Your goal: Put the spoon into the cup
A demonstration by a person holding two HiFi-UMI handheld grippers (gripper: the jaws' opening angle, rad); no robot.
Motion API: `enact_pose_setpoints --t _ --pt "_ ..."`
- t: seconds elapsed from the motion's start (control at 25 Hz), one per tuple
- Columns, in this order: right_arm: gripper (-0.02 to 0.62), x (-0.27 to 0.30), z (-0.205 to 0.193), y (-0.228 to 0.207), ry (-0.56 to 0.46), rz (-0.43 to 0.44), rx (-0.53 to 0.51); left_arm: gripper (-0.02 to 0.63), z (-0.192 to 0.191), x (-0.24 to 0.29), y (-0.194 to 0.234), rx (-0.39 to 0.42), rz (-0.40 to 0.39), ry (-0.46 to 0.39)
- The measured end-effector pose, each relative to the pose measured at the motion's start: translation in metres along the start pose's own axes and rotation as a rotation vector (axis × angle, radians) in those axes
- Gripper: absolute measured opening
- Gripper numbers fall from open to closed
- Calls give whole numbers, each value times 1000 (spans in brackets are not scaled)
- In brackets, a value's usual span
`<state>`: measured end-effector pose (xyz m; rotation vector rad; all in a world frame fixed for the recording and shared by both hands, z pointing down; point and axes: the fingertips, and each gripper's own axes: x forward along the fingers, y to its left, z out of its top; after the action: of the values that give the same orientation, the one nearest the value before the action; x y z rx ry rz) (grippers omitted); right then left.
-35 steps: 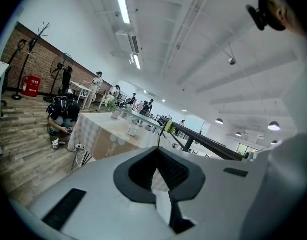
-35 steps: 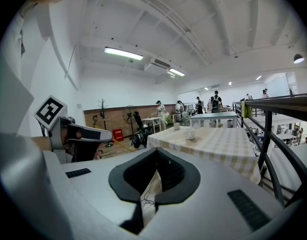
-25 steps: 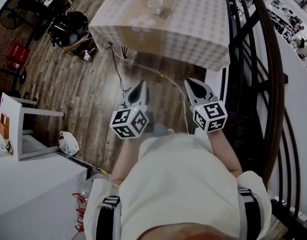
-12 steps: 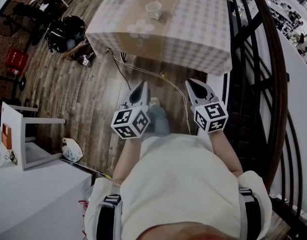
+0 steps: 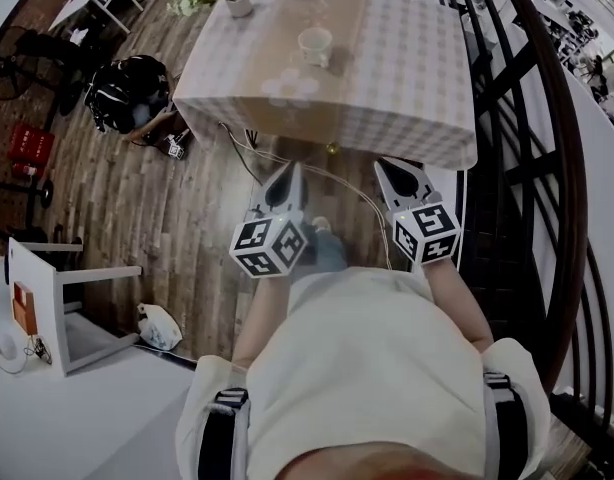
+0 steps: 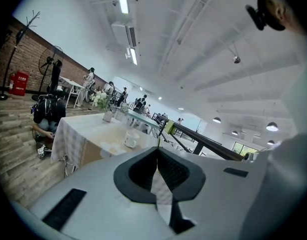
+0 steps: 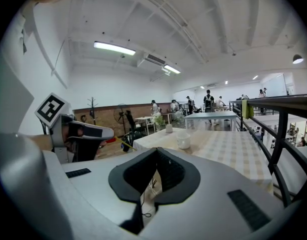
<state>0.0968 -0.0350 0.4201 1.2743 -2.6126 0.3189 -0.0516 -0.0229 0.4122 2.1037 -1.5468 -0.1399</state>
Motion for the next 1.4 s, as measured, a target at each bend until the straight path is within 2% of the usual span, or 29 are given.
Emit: enact_pose_setpoints --t 0.28,0.68,1.4 --pt "0 48 28 -5 -3 -18 -8 5 32 31 32 -9 -15 13" --pt "0 117 43 -22 -7 -68 15 5 65 90 80 0 -51 37" --pt "0 187 48 -61 54 -117 43 5 86 174 120 -4 -85 111"
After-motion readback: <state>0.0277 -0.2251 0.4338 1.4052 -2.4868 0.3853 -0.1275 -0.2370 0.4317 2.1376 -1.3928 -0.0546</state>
